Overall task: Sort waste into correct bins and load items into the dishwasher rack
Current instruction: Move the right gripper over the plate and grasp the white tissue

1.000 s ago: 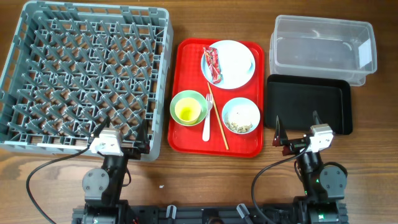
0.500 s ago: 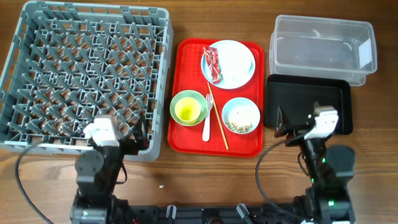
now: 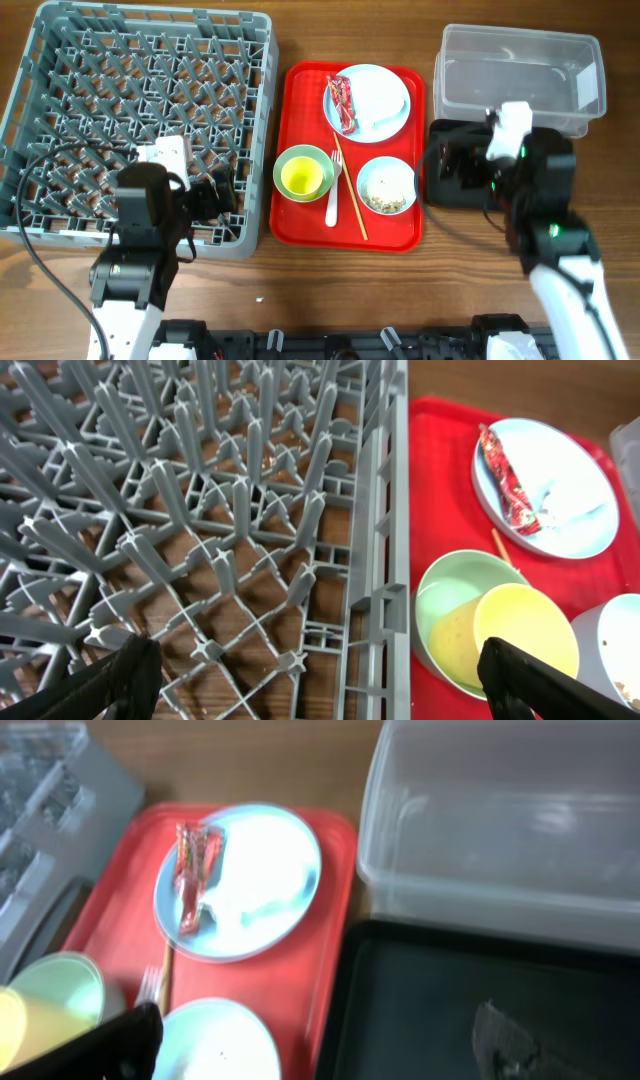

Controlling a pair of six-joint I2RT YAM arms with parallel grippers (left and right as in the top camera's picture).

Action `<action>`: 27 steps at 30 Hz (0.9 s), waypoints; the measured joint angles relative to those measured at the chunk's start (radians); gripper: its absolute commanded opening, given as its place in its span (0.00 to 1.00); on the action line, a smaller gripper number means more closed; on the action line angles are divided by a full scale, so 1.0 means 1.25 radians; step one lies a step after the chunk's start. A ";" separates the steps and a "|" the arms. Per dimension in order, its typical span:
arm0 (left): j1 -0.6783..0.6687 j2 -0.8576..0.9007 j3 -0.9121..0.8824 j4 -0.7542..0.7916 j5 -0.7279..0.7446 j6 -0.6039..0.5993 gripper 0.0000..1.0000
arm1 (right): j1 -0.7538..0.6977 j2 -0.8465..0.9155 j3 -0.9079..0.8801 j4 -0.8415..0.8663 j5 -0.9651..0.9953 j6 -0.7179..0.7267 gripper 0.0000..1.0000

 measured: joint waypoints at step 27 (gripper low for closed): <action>0.000 0.022 0.004 -0.015 0.000 0.000 1.00 | 0.082 0.190 0.237 -0.183 -0.007 0.040 0.97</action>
